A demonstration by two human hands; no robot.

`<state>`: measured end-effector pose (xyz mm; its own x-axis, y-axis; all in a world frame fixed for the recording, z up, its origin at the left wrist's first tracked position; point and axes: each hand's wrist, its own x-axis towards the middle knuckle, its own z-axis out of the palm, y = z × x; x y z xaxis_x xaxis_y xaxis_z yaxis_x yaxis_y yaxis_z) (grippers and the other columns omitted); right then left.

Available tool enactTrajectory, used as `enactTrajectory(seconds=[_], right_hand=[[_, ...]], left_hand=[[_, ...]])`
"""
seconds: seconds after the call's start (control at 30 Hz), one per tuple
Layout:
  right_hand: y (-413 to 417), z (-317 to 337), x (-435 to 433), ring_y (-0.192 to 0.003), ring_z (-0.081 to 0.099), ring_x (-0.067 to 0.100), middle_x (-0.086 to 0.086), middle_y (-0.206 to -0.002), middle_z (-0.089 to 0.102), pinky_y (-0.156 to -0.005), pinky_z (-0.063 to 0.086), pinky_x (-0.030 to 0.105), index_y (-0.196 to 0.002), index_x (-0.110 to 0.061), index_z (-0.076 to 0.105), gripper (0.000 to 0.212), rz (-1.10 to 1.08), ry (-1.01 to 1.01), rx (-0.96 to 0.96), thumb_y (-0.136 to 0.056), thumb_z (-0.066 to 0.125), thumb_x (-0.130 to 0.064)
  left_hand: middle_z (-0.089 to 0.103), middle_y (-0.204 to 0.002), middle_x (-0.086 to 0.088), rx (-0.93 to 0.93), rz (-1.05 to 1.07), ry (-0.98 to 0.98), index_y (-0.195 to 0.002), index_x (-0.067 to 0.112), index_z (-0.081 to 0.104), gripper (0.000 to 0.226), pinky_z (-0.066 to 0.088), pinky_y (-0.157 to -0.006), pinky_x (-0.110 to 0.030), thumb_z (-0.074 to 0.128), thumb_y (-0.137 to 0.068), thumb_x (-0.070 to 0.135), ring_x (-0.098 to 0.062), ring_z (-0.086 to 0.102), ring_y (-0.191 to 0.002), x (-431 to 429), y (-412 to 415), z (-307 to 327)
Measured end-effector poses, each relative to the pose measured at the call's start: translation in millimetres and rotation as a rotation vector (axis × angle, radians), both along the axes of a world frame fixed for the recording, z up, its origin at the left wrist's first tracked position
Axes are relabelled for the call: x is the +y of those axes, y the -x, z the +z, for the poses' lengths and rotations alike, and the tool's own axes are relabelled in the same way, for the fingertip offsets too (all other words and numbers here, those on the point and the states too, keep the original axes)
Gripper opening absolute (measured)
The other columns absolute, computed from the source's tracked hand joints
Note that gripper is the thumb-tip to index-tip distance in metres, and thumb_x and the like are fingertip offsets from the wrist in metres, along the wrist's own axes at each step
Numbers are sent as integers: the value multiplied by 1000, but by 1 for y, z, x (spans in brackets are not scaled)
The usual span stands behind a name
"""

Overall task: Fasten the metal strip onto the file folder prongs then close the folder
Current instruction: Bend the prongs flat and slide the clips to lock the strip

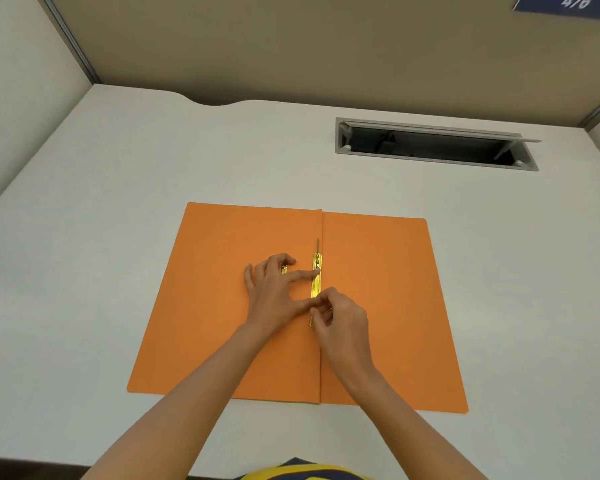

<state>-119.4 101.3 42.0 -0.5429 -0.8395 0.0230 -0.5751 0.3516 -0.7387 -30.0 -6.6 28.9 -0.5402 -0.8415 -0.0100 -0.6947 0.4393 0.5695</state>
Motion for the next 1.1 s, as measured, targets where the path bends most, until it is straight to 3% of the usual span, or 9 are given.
enactTrajectory(seconds=[0.13, 0.33, 0.43, 0.53, 0.67, 0.9, 1.1], right_hand=[[3, -1, 2, -71, 62, 18, 5, -79, 69, -64, 50, 32, -90, -10, 72, 12, -1, 19, 57, -83, 65, -4], [1, 1, 11, -72, 63, 18, 4, -81, 68, -65, 52, 34, -94, -10, 72, 13, 52, 50, 108, -82, 69, -7], [-4, 3, 8, -67, 61, 19, 5, -77, 65, -58, 48, 30, -89, -9, 69, 11, 62, 27, 211, -83, 69, -17], [-7, 4, 9, -61, 61, 25, 8, -70, 63, -53, 39, 25, -81, -5, 68, 3, 35, -3, 274, -82, 68, -8], [-4, 4, 14, -72, 61, 23, 8, -80, 67, -63, 45, 31, -86, -6, 71, 8, 22, -46, 149, -85, 63, -5], [-10, 3, 13, -72, 62, 21, 7, -79, 69, -67, 50, 36, -84, -7, 73, 12, -39, -43, 41, -85, 62, -6], [-19, 6, 14, -74, 62, 22, 8, -81, 69, -67, 50, 34, -83, -5, 72, 11, -25, -38, 56, -86, 62, -6]], left_hand=[[40, -126, 13, -14, -3, -12, -110, 56, 60, 47, -3, -116, -50, 70, -65, 64, -14, 30, -127, -4, 0, 2], [40, -126, 14, -33, 1, -1, -110, 57, 59, 47, -4, -116, -50, 70, -64, 64, -16, 31, -128, -1, 1, 1], [40, -126, 14, -39, 8, 1, -110, 58, 60, 47, -4, -115, -50, 70, -65, 63, -15, 30, -128, 0, 1, 1], [40, -127, 14, -46, 6, 3, -111, 58, 59, 47, -4, -115, -51, 70, -65, 63, -15, 30, -128, 1, 1, 1], [40, -128, 14, -49, 6, 3, -111, 58, 59, 49, -3, -115, -52, 71, -64, 62, -16, 30, -129, 1, 2, 2], [40, -128, 13, -51, 6, 8, -111, 58, 59, 48, -2, -115, -54, 71, -65, 62, -17, 31, -129, 2, 1, 1], [41, -127, 14, -44, 7, 13, -110, 58, 59, 47, -1, -114, -55, 70, -64, 63, -17, 31, -129, 2, 1, 0]])
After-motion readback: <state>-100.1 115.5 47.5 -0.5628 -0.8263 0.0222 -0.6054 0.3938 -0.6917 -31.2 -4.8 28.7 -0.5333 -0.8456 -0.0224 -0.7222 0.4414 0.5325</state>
